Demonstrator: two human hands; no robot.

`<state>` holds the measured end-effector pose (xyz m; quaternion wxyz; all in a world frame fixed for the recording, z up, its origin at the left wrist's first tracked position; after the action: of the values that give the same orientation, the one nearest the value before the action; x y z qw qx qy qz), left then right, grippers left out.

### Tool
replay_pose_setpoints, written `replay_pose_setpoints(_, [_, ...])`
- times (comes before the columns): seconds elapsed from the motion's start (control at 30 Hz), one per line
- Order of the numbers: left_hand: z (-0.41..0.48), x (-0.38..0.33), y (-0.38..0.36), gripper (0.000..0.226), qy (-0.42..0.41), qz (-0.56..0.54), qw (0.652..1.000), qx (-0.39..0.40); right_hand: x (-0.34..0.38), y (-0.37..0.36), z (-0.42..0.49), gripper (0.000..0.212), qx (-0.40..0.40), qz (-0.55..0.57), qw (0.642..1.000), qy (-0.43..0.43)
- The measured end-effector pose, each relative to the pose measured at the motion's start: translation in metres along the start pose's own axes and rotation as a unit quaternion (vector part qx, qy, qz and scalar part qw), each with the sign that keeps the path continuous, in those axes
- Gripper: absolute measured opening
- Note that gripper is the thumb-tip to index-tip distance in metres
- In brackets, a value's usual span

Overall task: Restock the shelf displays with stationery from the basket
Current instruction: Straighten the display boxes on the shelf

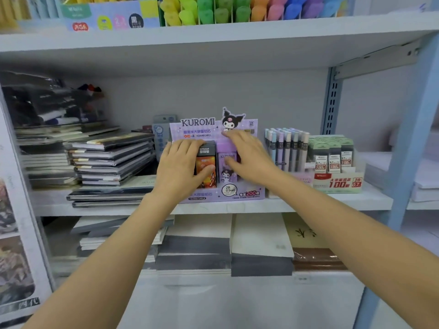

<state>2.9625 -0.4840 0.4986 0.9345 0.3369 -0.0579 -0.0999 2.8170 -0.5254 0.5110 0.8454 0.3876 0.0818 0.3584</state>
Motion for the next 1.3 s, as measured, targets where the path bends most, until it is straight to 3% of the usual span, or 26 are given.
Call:
replay_pose_setpoints(0.13, [-0.008,-0.005,-0.002,0.068,0.018,0.021,1.0,-0.006,-0.004,-0.002,-0.007,0.065,0.02,-0.116,0.993,-0.033])
replay_pose_setpoints(0.23, [-0.007,-0.006,-0.006,0.075,0.031,0.018,0.999,0.014,-0.003,-0.003,-0.002,0.056,0.051,-0.127,0.99,-0.043])
replay_pose_setpoints(0.33, [-0.007,-0.01,-0.007,0.077,0.043,0.03,0.998,0.018,0.001,0.016,0.0,0.052,0.062,-0.088,0.994,-0.019])
replay_pose_setpoints(0.4, [-0.014,-0.026,-0.005,0.075,0.04,0.039,0.998,-0.016,0.003,0.042,-0.01,0.055,0.003,-0.035,0.999,0.022])
replay_pose_setpoints(0.5, [-0.032,-0.076,-0.012,0.067,-0.044,0.017,0.998,-0.05,-0.022,0.081,-0.046,0.04,-0.103,0.022,0.994,0.031])
replay_pose_setpoints(0.57, [-0.04,-0.104,-0.031,0.065,-0.081,0.022,0.996,-0.018,-0.05,0.086,-0.069,0.035,-0.099,-0.005,0.995,0.001])
replay_pose_setpoints(0.7, [-0.039,-0.114,-0.058,0.057,-0.042,0.006,0.998,0.046,-0.079,0.068,-0.09,0.04,-0.008,-0.053,0.998,-0.024])
replay_pose_setpoints(0.93, [-0.032,-0.108,-0.064,0.039,-0.041,-0.082,0.995,0.045,-0.069,0.058,-0.089,0.022,-0.064,0.013,0.998,0.006])
replay_pose_setpoints(1.1, [-0.036,-0.101,-0.058,0.028,-0.046,-0.109,0.991,0.061,-0.065,0.056,-0.093,0.025,-0.045,0.014,0.999,0.022])
replay_pose_setpoints(1.2, [-0.035,-0.11,-0.049,0.036,-0.051,-0.086,0.994,0.044,-0.07,0.06,-0.092,0.038,-0.011,0.055,0.998,0.019])
replay_pose_setpoints(1.3, [-0.02,-0.121,-0.026,0.049,-0.056,-0.123,0.99,-0.031,-0.087,0.092,-0.087,0.042,-0.114,0.122,0.986,0.004])
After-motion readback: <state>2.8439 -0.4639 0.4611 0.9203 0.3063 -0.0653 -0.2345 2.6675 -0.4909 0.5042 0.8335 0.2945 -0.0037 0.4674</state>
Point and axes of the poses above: each hand's wrist, its own z-axis towards the middle knuckle, its own y-axis out of the back of the hand, x = y × z, the point moved 7 cm from there along z, towards the middle knuckle, and after that the axes turned 1 degree about -x, right-handed, at the moved point
